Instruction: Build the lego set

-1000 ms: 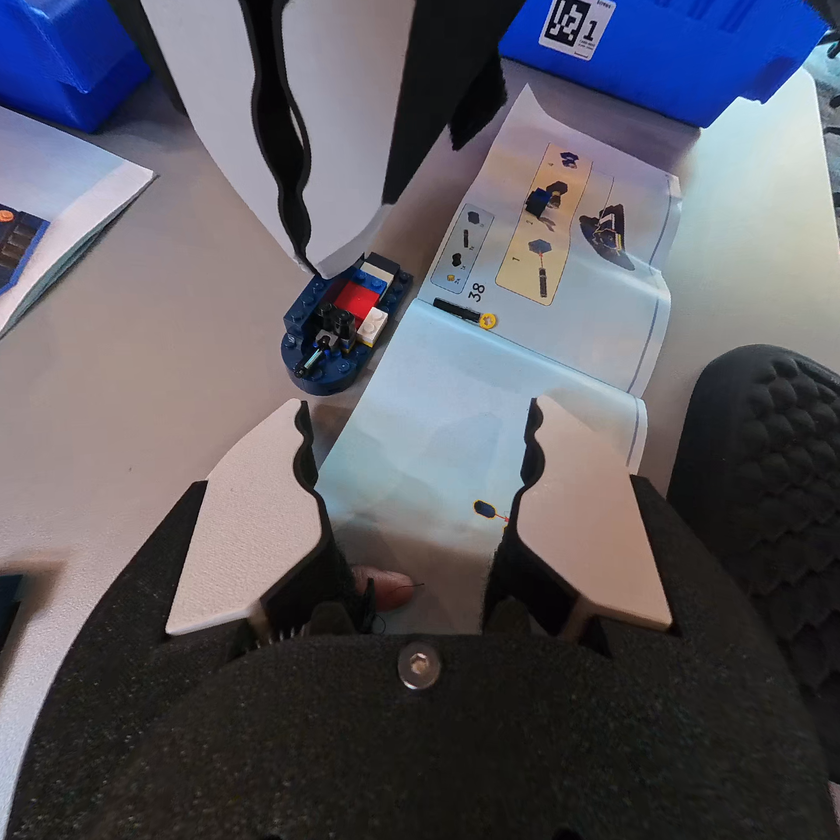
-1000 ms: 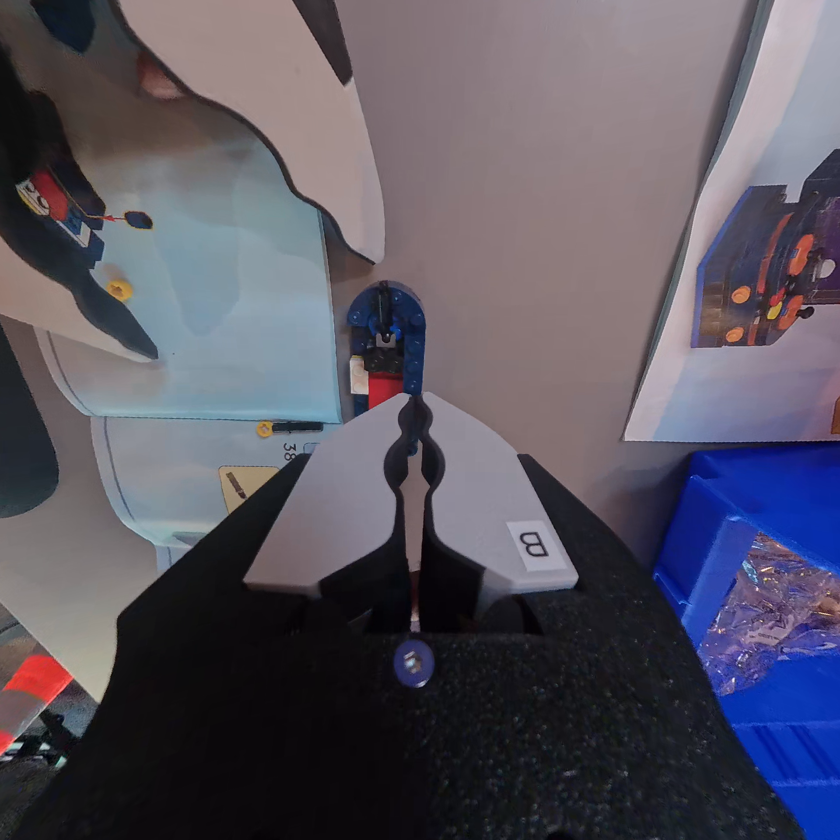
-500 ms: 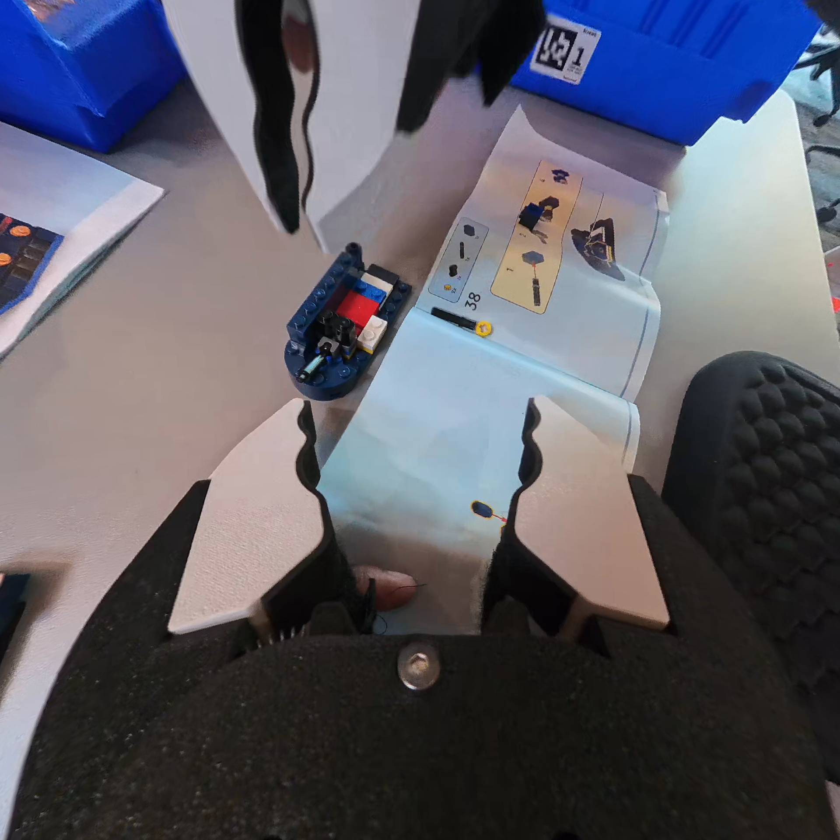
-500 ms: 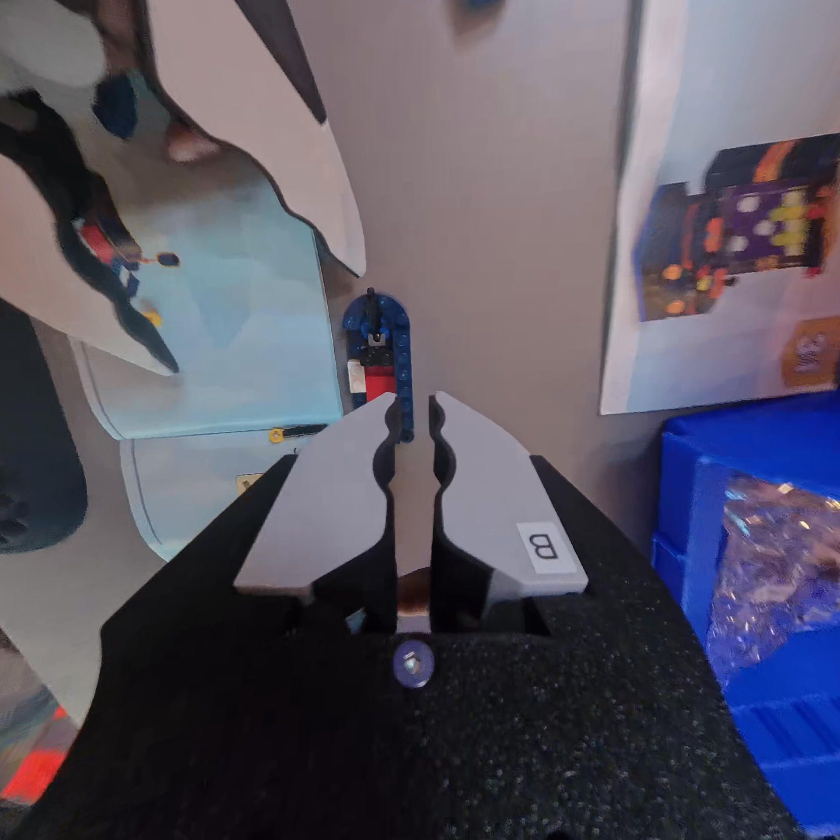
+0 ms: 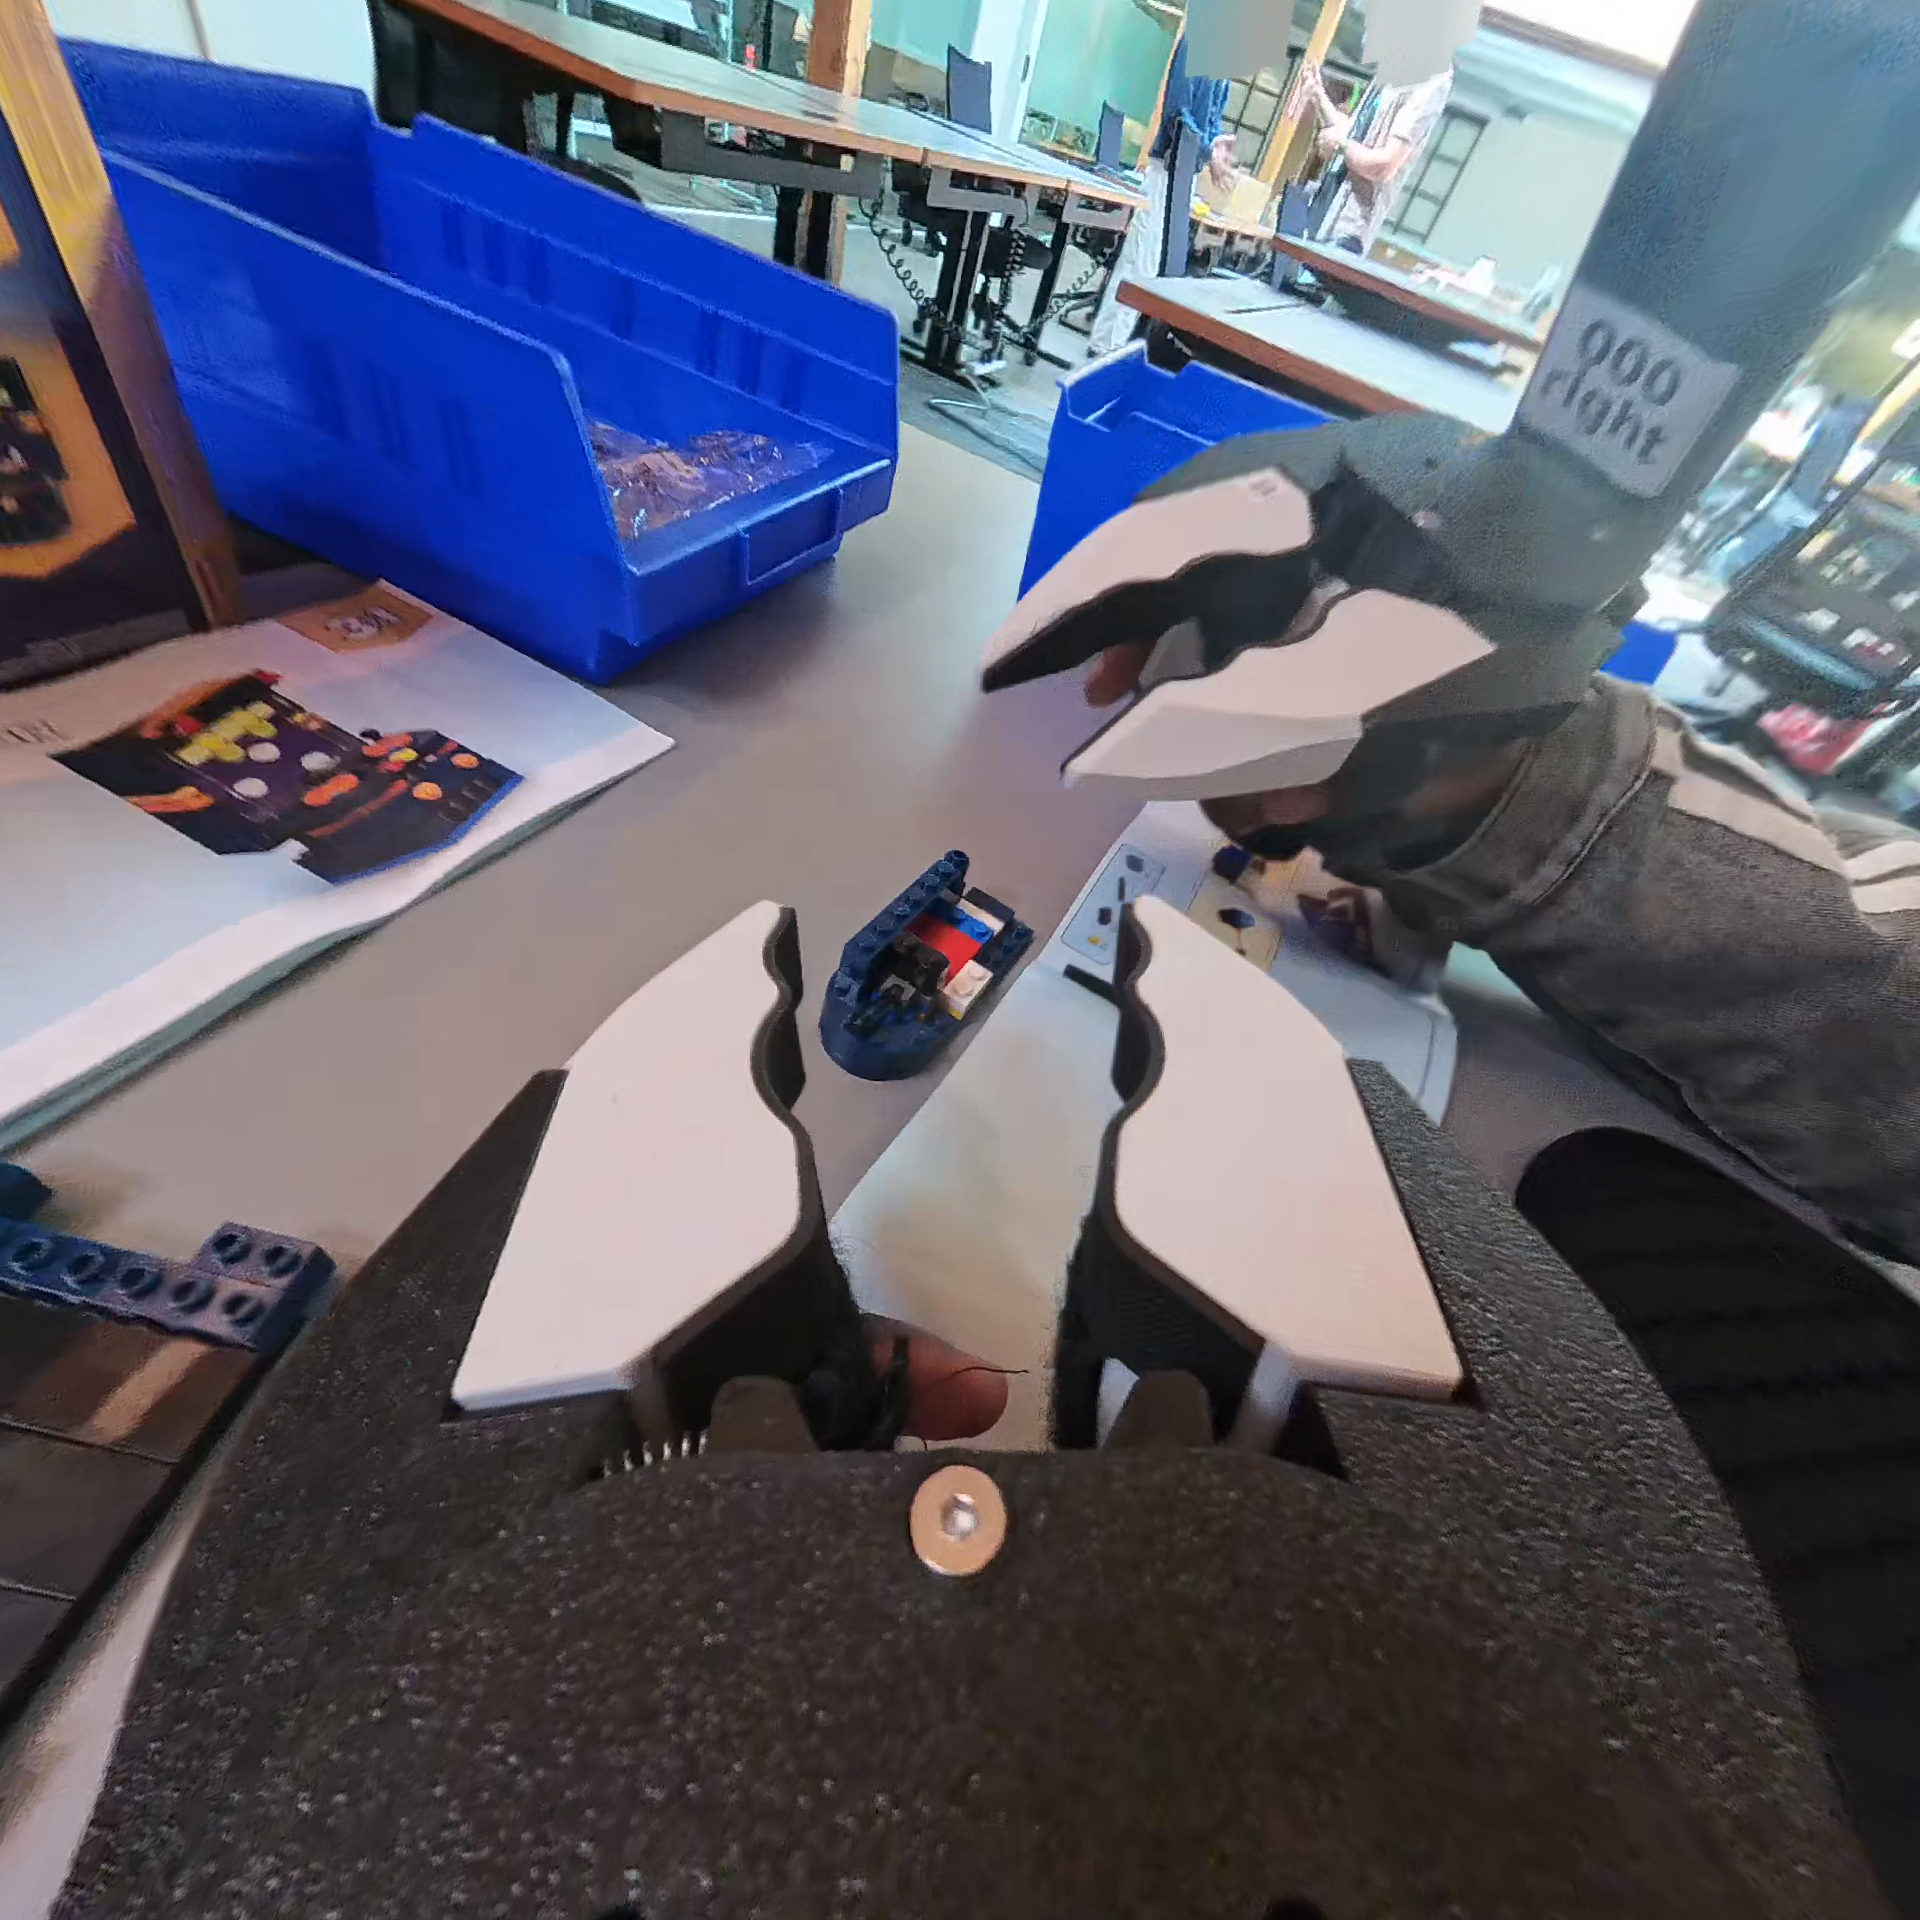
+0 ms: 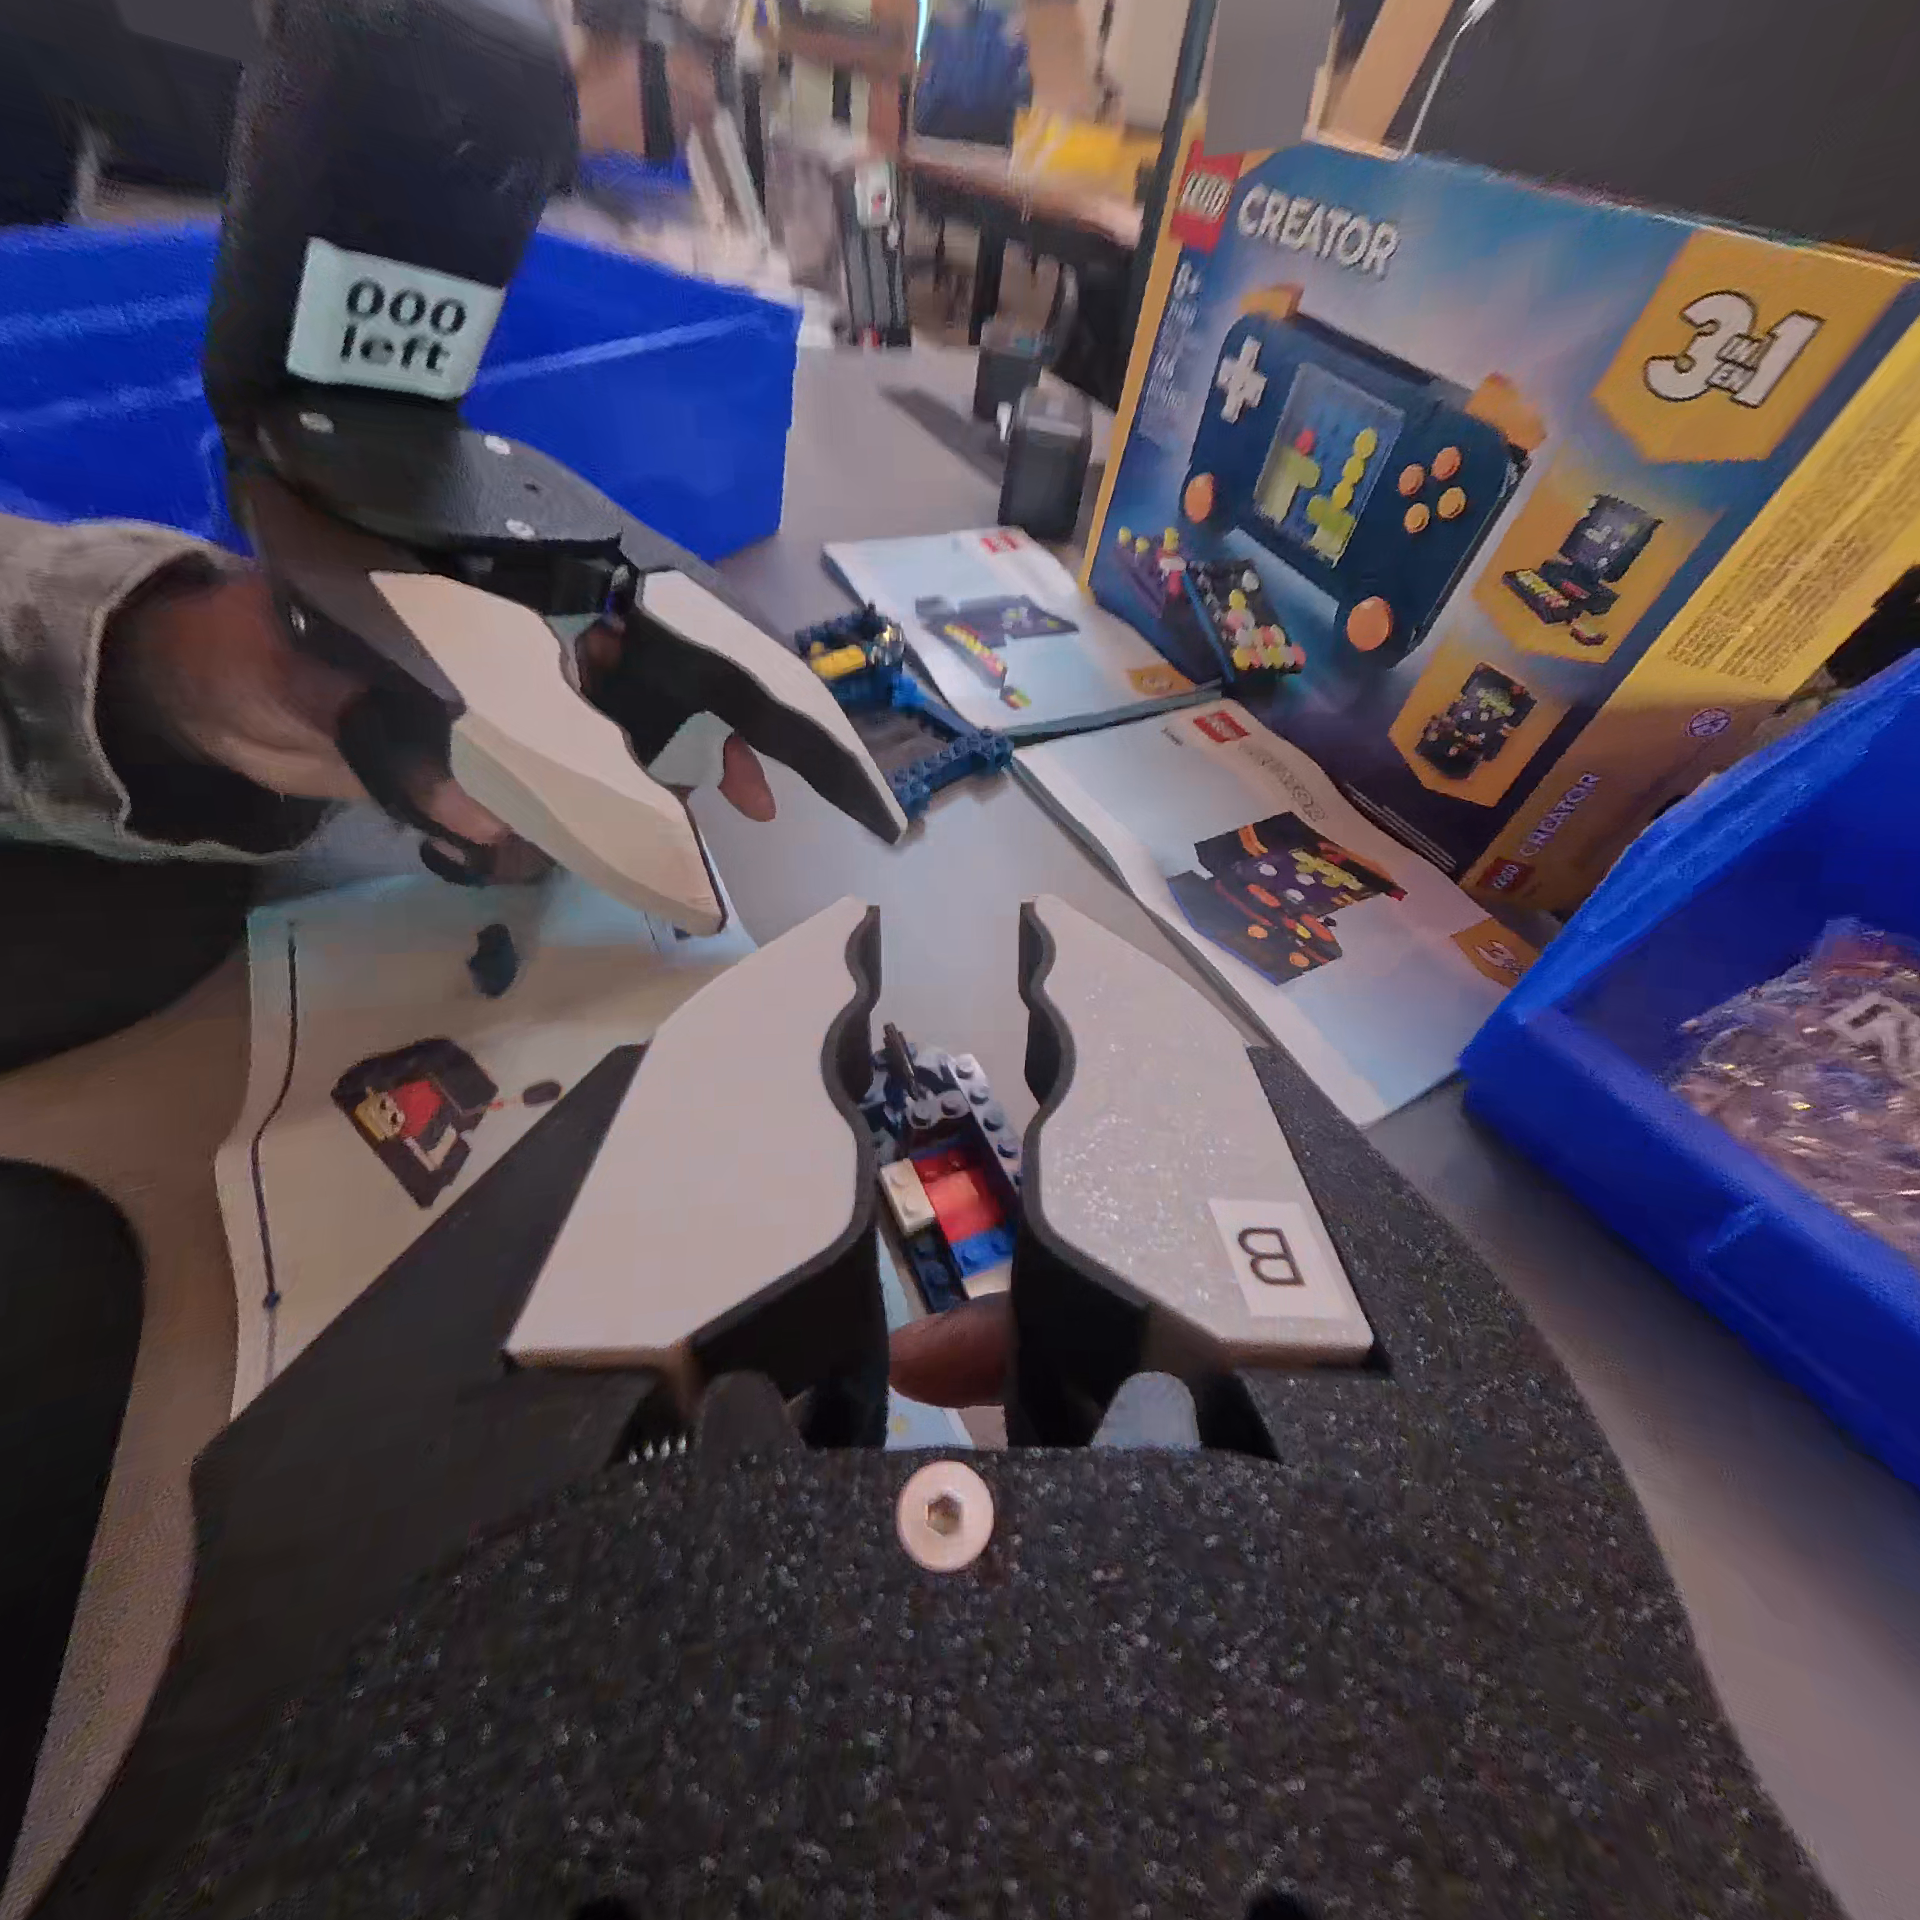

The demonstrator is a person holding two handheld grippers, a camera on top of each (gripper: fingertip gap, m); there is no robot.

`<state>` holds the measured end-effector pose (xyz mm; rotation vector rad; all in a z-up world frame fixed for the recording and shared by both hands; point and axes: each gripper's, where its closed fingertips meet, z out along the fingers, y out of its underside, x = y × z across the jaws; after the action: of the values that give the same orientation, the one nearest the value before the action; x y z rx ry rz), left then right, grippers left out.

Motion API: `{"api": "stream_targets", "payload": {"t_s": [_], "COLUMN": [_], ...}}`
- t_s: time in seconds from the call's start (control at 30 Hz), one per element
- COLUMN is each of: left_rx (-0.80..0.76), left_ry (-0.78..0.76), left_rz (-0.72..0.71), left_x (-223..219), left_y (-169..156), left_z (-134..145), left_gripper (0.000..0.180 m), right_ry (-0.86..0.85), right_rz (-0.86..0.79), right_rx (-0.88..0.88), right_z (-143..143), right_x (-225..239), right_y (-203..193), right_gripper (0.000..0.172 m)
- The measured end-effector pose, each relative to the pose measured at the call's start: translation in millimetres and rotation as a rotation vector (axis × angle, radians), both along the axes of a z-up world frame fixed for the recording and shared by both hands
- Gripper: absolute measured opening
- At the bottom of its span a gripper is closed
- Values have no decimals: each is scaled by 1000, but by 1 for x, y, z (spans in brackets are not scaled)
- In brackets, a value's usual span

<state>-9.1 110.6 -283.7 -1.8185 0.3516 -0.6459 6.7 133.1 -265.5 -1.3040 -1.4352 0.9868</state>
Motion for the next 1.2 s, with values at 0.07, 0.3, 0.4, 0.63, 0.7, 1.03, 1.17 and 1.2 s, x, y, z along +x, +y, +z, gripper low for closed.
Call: {"api": "stream_targets", "payload": {"t_s": [0.07,0.3,0.4,0.63,0.7,1.03,1.17,1.2], "left_rx": [25,52,159,316,305,319,309,307], "left_ry": [55,114,41,-62,-22,-3,1,2], "left_rz": [7,14,134,293,288,292,281,280], "left_x": [0,-1,-21,-52,-49,-49,-47,-47], "left_y": [0,0,4,2,3,2,2,2], "left_z": [-1,-3,20,53,48,50,47,47], "left_gripper": [54,44,42,37,37,36,36,35], "right_ry": [71,-81,-113,-188,-258,-499,-426,-404], "right_rz": [8,8,-1,210,288,299,349,353], "right_rx": [-69,-18,-7,-166,-183,22,0,-25], "right_z": [-5,-30,-30,-28,-36,-87,-77,-72], "right_x": [-1,6,10,8,-7,-41,-37,-35], "right_y": [-5,0,1,-44,-74,-127,-128,-125], "right_gripper": [22,22,22,20,20,17,1,0]}}
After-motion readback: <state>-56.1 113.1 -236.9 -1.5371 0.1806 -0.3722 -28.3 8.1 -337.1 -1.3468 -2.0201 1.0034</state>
